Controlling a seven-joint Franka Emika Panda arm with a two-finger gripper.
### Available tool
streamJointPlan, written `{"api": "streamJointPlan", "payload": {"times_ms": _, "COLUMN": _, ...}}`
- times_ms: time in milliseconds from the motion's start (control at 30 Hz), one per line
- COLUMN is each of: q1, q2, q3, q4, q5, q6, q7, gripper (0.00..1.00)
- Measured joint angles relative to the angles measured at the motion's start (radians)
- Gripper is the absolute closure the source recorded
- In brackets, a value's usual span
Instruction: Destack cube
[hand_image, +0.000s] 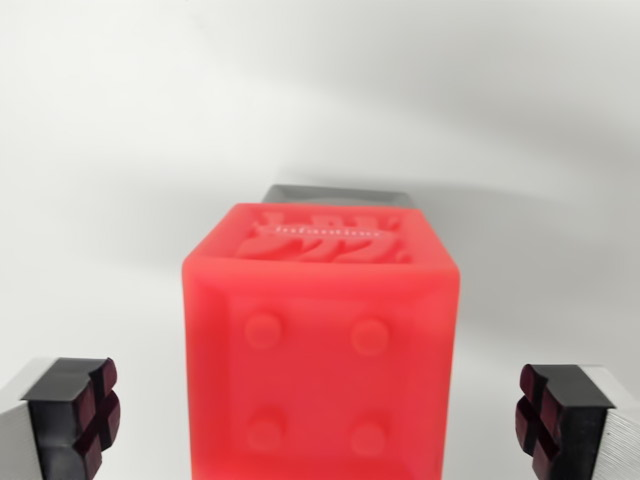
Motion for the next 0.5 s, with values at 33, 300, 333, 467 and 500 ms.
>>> {"api": "streamJointPlan", "payload": {"times_ms": 33, "q1": 0.001, "q2": 0.007, "q3": -0.001, "q4": 0.000, "q5": -0.001, "q6": 0.007, "q7": 0.001, "gripper": 0.00}}
{"api": "streamJointPlan", "payload": {"times_ms": 300, "q1": 0.007, "q2": 0.051, "q3": -0.009, "q4": 0.004, "q5": -0.006, "q6": 0.047, "q7": 0.005, "gripper": 0.00}}
{"api": "streamJointPlan", "payload": {"times_ms": 333, "q1": 0.009, "q2": 0.055, "q3": -0.010, "q4": 0.004, "q5": -0.007, "q6": 0.051, "q7": 0.006, "gripper": 0.00}}
{"api": "streamJointPlan", "payload": {"times_ms": 467, "q1": 0.012, "q2": 0.069, "q3": -0.014, "q4": 0.006, "q5": -0.007, "q6": 0.064, "q7": 0.006, "gripper": 0.00}}
{"api": "streamJointPlan", "payload": {"times_ms": 500, "q1": 0.013, "q2": 0.071, "q3": -0.015, "q4": 0.006, "q5": -0.007, "q6": 0.066, "q7": 0.006, "gripper": 0.00}}
